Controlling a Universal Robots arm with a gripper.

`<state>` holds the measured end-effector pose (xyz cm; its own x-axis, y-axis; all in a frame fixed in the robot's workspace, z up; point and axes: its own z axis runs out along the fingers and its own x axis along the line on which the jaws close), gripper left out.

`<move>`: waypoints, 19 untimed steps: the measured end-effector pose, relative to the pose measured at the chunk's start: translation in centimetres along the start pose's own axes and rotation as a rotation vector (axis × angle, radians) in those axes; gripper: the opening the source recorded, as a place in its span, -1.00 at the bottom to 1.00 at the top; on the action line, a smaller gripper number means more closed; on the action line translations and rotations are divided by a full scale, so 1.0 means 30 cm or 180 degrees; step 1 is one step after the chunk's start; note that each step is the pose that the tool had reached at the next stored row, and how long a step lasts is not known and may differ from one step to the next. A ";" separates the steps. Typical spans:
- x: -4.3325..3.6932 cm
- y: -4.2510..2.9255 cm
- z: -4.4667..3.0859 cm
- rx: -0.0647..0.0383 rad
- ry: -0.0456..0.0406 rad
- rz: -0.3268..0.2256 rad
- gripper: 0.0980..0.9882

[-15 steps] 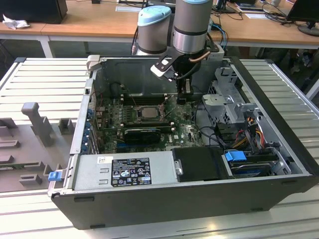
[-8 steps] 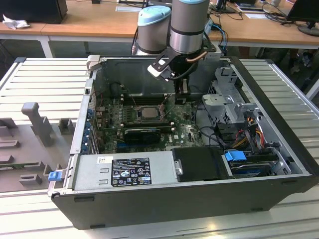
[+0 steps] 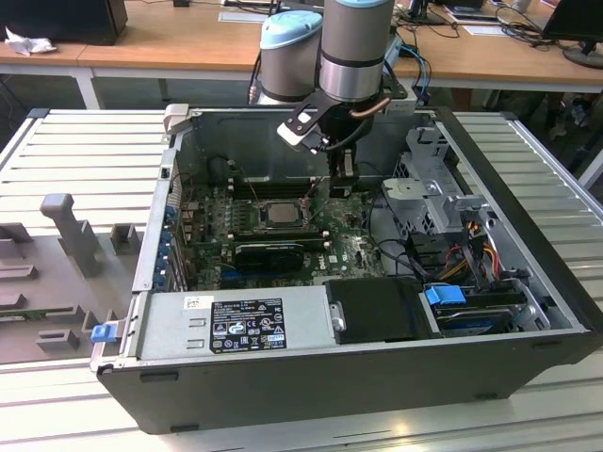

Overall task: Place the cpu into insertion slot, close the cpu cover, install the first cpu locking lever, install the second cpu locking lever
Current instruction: 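Close the cpu cover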

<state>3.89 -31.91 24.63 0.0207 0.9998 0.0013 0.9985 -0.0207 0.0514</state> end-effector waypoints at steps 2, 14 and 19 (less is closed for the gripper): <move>0.000 -0.001 0.000 0.0000 0.0000 0.0000 -0.98; 0.000 -0.005 0.002 0.0000 0.0000 0.0000 -0.98; 0.000 -0.009 0.002 0.0000 0.0000 0.0000 -0.98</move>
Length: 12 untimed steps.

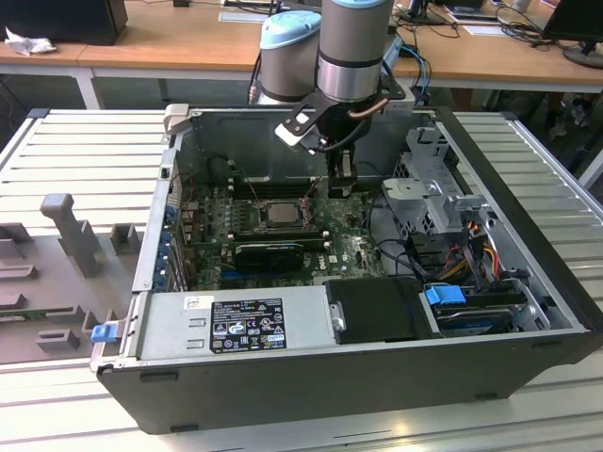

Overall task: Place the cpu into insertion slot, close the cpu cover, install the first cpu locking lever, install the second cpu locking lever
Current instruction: 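Close the cpu cover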

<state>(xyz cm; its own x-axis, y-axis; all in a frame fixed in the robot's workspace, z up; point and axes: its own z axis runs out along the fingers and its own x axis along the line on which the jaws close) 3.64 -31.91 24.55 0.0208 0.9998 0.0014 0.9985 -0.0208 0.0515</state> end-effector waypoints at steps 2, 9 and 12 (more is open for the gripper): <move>0.000 -0.005 0.000 0.0000 0.0000 0.0000 -0.98; -0.001 -0.031 -0.001 0.0000 0.0000 0.0000 -0.98; -0.001 -0.039 -0.001 0.0000 0.0000 0.0000 -0.98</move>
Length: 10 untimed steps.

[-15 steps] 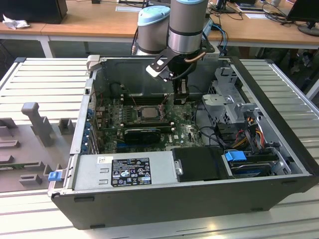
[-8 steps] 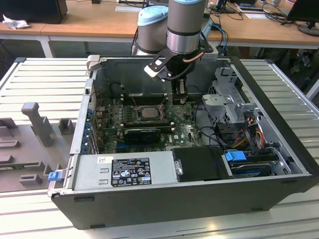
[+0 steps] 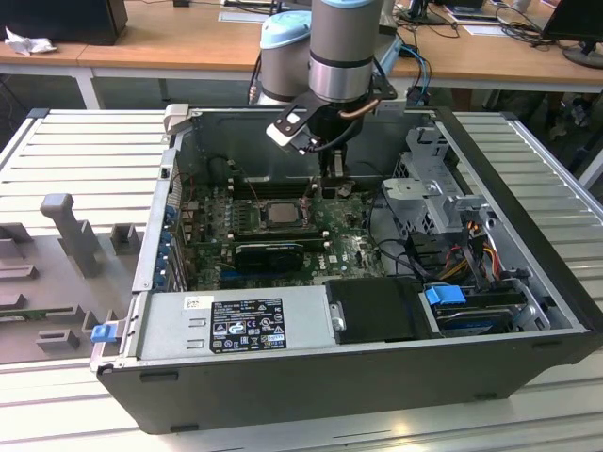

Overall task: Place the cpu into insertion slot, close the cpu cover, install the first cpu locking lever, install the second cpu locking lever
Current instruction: 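Close the cpu cover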

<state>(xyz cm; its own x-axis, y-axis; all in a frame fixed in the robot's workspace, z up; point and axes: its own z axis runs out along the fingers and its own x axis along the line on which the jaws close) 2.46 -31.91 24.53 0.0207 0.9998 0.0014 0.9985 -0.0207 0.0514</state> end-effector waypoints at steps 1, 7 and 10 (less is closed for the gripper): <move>0.000 -0.003 0.000 0.0000 0.0000 0.0000 -0.98; -0.001 -0.036 0.000 0.0000 0.0000 0.0000 -0.98; -0.002 -0.059 0.003 0.0000 0.0001 0.0000 -0.98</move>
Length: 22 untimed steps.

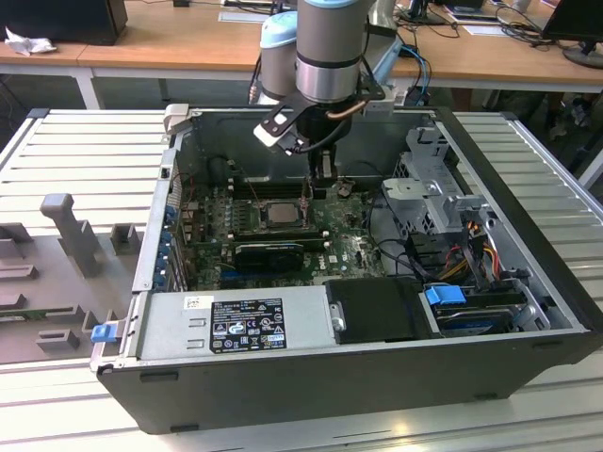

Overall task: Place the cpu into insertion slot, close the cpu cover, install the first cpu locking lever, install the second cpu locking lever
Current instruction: 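Close the cpu cover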

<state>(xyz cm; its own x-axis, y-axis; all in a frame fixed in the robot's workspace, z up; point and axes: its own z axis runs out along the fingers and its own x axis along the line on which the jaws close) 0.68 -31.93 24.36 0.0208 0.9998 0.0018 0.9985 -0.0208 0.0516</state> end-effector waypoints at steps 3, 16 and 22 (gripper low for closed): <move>-0.002 -0.037 0.004 0.0001 -0.0001 0.0000 -0.98; 0.002 -0.154 0.055 0.0011 0.0004 -0.0036 -0.98; 0.001 -0.182 0.053 0.0011 0.0003 -0.0036 -0.98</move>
<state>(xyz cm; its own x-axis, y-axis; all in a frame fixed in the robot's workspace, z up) -4.69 -31.78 22.49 0.0096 1.0000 0.0021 0.9988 -0.0097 0.0481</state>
